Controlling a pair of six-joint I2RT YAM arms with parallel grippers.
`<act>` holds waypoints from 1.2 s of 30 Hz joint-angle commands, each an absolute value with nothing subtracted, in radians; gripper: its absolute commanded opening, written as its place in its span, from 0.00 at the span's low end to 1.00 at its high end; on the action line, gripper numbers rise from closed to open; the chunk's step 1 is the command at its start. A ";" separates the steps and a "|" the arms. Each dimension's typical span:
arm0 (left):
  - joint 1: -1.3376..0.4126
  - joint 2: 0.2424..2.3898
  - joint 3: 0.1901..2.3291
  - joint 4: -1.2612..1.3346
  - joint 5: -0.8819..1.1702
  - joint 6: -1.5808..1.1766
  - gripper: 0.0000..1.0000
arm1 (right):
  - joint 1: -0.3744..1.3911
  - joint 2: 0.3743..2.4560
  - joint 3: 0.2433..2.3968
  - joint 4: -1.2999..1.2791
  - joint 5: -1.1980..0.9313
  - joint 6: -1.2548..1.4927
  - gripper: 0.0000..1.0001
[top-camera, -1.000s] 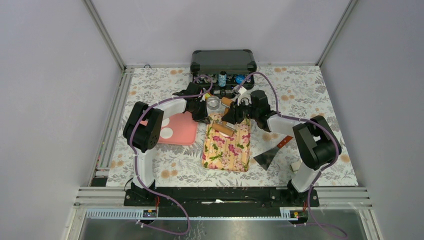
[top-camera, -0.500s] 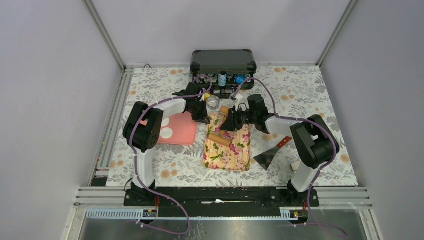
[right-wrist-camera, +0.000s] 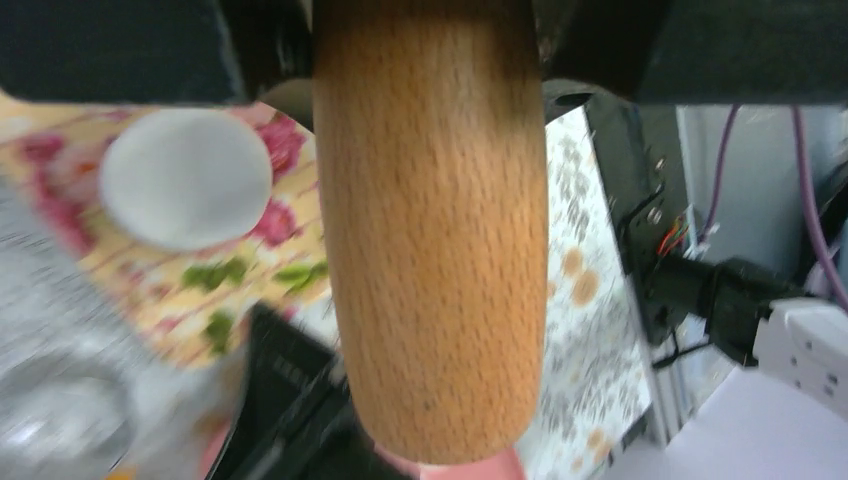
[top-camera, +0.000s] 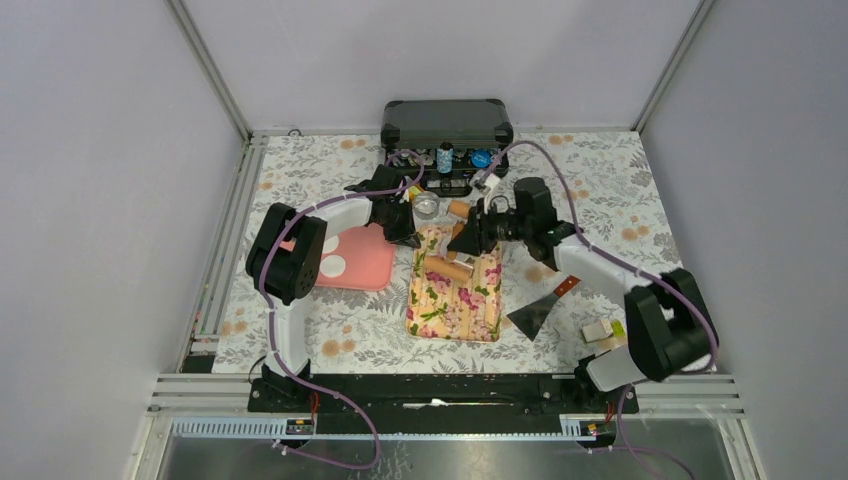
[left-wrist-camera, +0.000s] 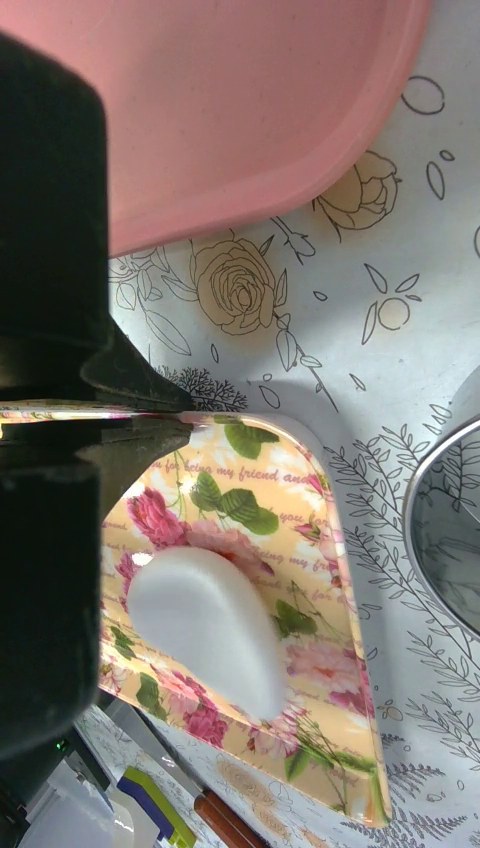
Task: Roll out the dumpling wrappers from the dough
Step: Flatten out the dough on the work surface.
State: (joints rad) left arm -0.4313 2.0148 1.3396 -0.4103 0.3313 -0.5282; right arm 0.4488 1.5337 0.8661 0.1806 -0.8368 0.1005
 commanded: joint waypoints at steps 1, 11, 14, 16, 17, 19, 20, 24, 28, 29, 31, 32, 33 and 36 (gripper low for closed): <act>-0.423 1.985 1.327 -0.417 0.321 -0.532 0.00 | 0.426 1.404 0.883 0.333 -0.638 0.127 0.00; -0.425 1.982 1.325 -0.415 0.325 -0.535 0.00 | 0.419 1.598 0.829 0.463 -0.372 0.053 0.00; -0.425 1.983 1.327 -0.415 0.327 -0.535 0.00 | 0.420 1.654 0.804 0.448 -0.375 0.050 0.00; -0.425 1.984 1.328 -0.416 0.329 -0.535 0.00 | 0.421 1.672 0.798 0.391 -0.401 0.046 0.00; -0.425 1.984 1.327 -0.416 0.329 -0.535 0.00 | 0.421 1.674 0.795 0.358 -0.419 0.044 0.00; -0.425 1.984 1.328 -0.417 0.329 -0.534 0.00 | 0.420 1.660 0.781 0.297 -0.454 0.034 0.00; -0.425 1.983 1.328 -0.417 0.329 -0.534 0.00 | 0.420 1.649 0.772 0.274 -0.466 0.028 0.00; -0.425 1.982 1.331 -0.419 0.328 -0.533 0.00 | 0.425 1.612 0.729 0.231 -0.512 0.047 0.00; -0.425 1.982 1.333 -0.420 0.328 -0.535 0.00 | 0.428 1.642 0.741 0.183 -0.526 0.067 0.00; -0.425 1.980 1.332 -0.422 0.326 -0.535 0.00 | 0.428 1.649 0.736 0.183 -0.529 0.071 0.00; -0.425 1.976 1.332 -0.422 0.326 -0.533 0.00 | 0.430 1.664 0.733 0.178 -0.535 0.079 0.00; -0.424 1.975 1.331 -0.423 0.325 -0.534 0.00 | 0.430 1.668 0.731 0.178 -0.534 0.083 0.00; -0.423 1.973 1.331 -0.423 0.324 -0.531 0.00 | 0.430 1.669 0.728 0.178 -0.536 0.085 0.00; -0.423 1.973 1.331 -0.424 0.323 -0.531 0.00 | 0.430 1.675 0.723 0.178 -0.545 0.090 0.00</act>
State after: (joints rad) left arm -0.4305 2.0148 1.3392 -0.4099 0.3328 -0.5282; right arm 0.4206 1.6119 0.7818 0.4011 -0.5362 0.1032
